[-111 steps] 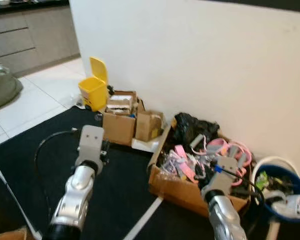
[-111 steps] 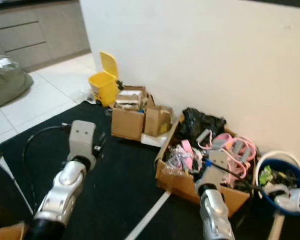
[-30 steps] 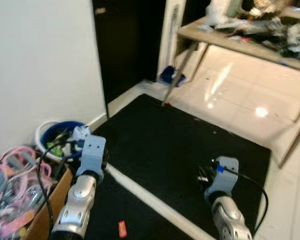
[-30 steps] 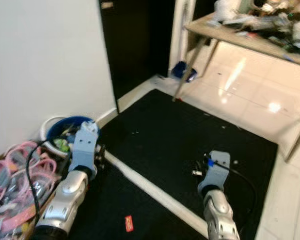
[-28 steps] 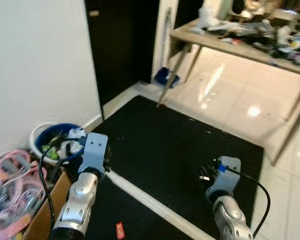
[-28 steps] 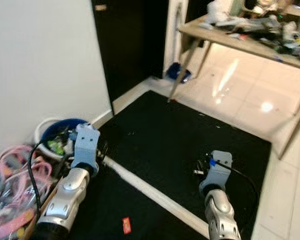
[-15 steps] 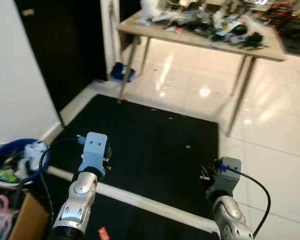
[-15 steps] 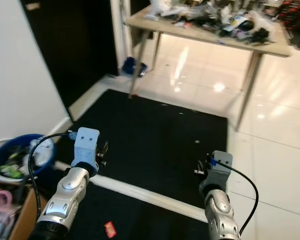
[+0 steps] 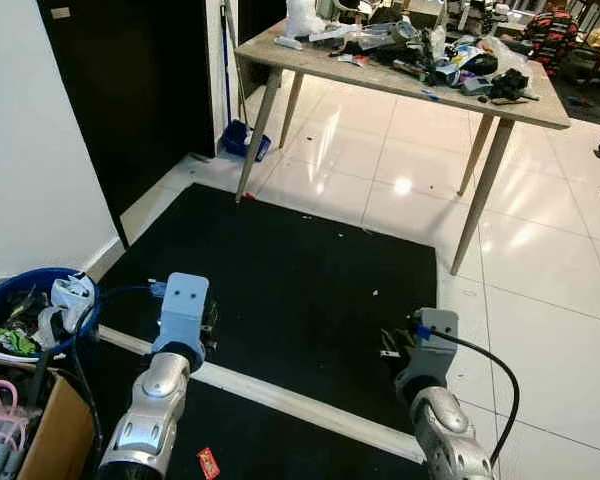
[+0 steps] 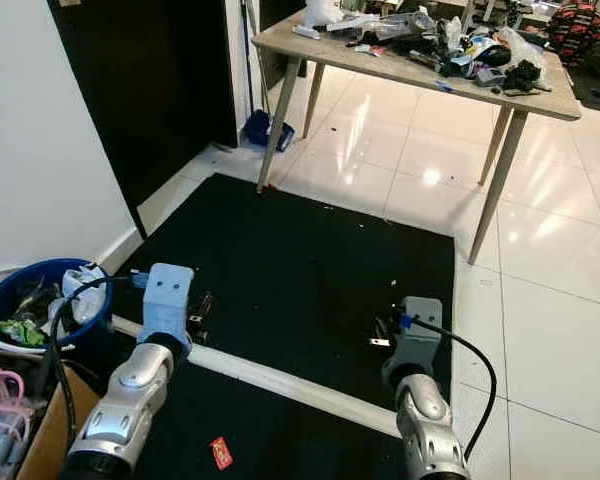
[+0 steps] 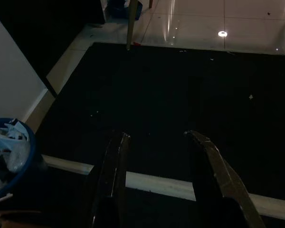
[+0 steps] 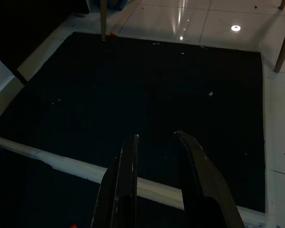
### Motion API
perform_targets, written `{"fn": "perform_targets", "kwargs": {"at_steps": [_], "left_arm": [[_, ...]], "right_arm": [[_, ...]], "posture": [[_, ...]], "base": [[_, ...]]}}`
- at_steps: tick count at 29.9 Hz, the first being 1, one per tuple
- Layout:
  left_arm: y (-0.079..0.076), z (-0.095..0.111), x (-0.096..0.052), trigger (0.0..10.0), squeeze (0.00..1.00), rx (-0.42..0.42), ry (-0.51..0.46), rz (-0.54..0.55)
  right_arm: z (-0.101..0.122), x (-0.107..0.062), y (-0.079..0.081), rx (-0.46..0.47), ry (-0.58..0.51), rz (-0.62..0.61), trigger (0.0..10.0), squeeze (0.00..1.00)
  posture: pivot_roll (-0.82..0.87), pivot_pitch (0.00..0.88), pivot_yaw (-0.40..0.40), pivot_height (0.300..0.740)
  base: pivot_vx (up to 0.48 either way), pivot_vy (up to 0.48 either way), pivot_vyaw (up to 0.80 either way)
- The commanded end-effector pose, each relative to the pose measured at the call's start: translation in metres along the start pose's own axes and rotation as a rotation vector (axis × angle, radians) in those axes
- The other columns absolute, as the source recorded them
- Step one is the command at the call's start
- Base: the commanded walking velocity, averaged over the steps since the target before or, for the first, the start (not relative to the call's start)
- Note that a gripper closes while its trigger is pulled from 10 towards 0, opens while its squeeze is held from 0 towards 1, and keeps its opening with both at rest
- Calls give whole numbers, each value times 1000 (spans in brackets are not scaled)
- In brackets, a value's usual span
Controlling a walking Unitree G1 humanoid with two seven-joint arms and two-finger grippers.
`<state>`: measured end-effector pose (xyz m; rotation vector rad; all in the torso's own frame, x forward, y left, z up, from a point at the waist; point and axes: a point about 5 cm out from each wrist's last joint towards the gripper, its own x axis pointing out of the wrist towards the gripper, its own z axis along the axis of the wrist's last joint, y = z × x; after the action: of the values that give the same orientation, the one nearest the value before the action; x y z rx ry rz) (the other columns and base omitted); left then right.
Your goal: Picking trash to rubbish bin
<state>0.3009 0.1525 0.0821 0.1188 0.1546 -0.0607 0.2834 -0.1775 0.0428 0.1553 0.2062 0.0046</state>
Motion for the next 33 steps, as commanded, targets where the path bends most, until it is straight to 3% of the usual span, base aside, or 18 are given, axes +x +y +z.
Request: {"fn": "perform_targets", "kwargs": {"at_steps": [1,33], "left_arm": [[-4,0,0,10000,0,-15,8,-12],[-7,4,2,10000,0,13,-12,-25]], "right_arm": [[-6,-2,-2,-6,33,-5,10000,0],[-5,-2,-4,-21,29,2,10000,0]], "posture": [[-15,91,-63,740],[-22,90,-62,740]], "base": [[0,0,0],[31,0,0]]}}
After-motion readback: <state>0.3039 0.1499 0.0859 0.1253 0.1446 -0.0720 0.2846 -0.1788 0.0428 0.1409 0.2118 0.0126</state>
